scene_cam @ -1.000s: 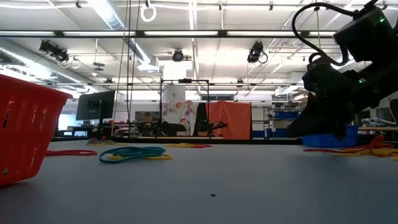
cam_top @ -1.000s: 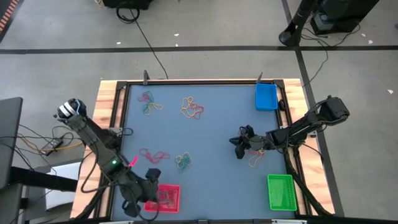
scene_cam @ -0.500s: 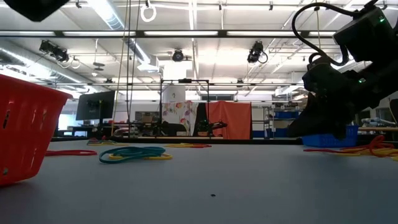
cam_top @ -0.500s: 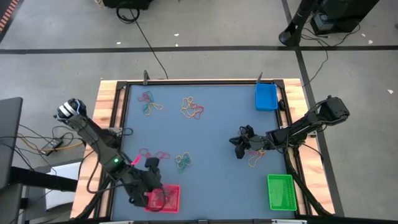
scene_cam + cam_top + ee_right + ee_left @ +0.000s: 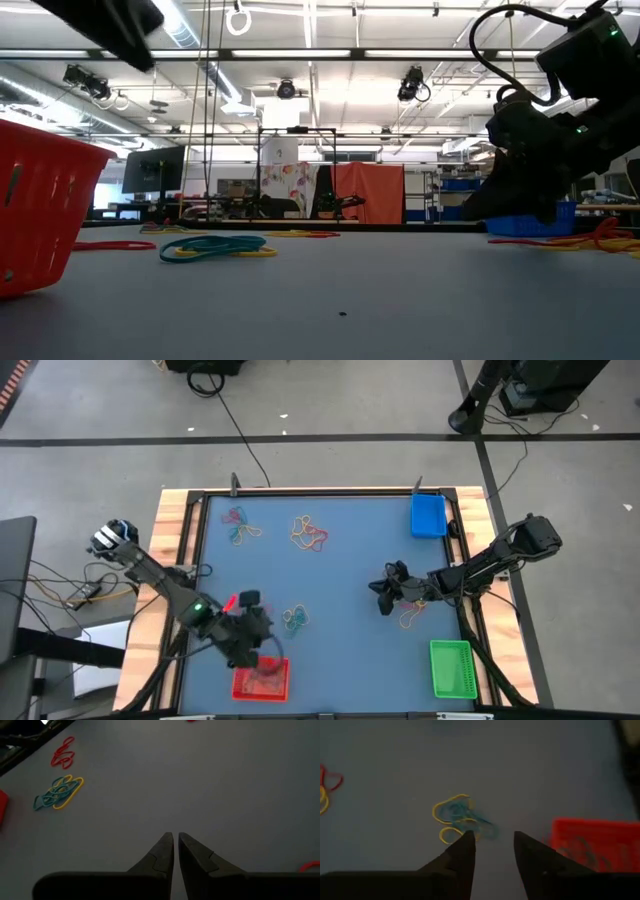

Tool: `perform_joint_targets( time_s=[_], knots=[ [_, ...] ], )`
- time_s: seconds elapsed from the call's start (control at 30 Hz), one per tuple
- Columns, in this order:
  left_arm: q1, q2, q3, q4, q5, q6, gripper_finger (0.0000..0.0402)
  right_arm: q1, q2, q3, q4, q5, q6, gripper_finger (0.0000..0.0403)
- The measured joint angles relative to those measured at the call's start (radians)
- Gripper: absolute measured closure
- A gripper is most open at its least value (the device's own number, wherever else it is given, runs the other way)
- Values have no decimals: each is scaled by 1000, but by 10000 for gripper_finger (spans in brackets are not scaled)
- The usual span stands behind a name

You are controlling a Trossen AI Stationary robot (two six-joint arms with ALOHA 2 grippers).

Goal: Sort rubber bands into baskets
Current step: Put the blue rubber band into the red bin

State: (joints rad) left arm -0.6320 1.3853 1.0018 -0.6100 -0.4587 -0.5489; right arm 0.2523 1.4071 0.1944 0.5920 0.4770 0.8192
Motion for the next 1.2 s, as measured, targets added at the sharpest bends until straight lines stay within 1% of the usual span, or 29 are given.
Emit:
perform_joint_targets(
  time_s=[0.07,0.23,0.37,0.43,0.53,0.63,0.8,1.0,1.2],
  knots=[
    [64,12,-33,26,40,25,268,0,0,0,5,0,0,362],
    [200,29,-116,155,189,130,271,0,0,0,-1,-6,-4,362],
    [269,29,-173,284,326,206,271,0,0,0,-7,-6,-8,362],
    [281,30,-200,315,366,255,271,0,0,0,-9,-6,-10,362],
    [285,54,-234,331,359,352,271,0,0,0,-10,-7,-11,362],
    [290,91,-256,344,353,387,271,2,0,0,-13,-7,-10,362],
    [292,156,-263,399,349,394,271,3,0,0,-9,-10,-10,362],
    [292,229,-263,444,357,441,271,3,0,0,-12,-10,-10,362],
    [292,242,-260,448,348,437,273,3,0,0,-12,-7,-10,362]
  ],
)
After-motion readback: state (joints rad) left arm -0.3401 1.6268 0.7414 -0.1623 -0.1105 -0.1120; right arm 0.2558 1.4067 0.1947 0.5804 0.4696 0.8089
